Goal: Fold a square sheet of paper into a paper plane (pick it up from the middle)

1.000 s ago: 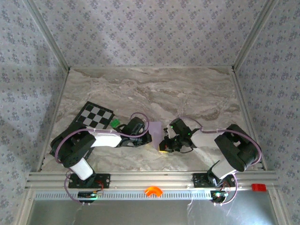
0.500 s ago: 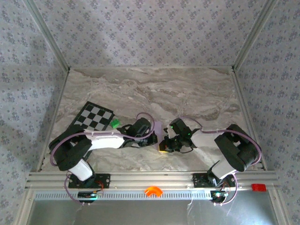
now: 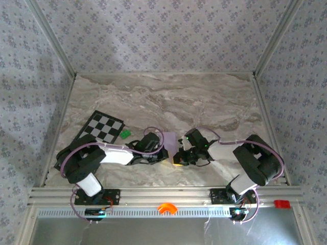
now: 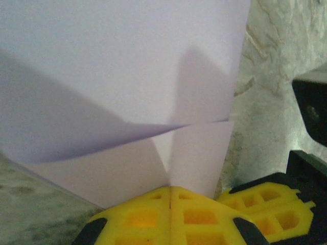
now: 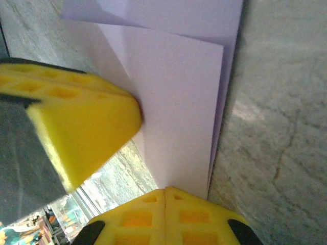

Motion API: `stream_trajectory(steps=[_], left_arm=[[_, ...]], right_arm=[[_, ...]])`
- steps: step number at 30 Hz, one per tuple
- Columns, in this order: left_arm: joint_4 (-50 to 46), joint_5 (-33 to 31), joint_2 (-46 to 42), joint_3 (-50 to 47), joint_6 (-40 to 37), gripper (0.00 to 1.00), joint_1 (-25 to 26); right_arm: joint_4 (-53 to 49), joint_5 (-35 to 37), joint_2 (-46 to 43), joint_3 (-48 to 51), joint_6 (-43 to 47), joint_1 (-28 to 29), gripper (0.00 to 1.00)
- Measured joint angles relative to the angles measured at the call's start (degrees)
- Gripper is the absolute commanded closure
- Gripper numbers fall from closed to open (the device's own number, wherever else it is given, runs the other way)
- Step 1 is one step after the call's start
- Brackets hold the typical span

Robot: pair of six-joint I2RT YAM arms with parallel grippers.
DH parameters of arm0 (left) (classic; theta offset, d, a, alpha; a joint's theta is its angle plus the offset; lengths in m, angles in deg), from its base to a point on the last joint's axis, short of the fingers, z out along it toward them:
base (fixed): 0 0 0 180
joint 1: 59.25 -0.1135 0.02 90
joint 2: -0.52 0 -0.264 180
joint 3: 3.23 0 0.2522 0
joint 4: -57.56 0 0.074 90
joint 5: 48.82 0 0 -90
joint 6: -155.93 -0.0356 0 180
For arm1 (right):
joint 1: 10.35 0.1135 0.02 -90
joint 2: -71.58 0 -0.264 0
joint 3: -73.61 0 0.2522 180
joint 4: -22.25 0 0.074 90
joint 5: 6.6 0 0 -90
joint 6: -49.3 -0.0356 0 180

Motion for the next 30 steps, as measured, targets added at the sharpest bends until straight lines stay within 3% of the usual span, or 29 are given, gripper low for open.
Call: stream_trajectory(steps=[20,30], left_arm=[[-7.7,-0.7,-4.3,-0.7,-2.5,0.93,-11.7],[-11.8,-2.1,-10.2,-0.3,-4.9,0.89,-11.8]], right_arm=[[-0.1,0.0,0.0,0.0,0.7,0.0,1.0],[-0.5,0.0,0.0,-0.2,1.3,0.0,1.0]])
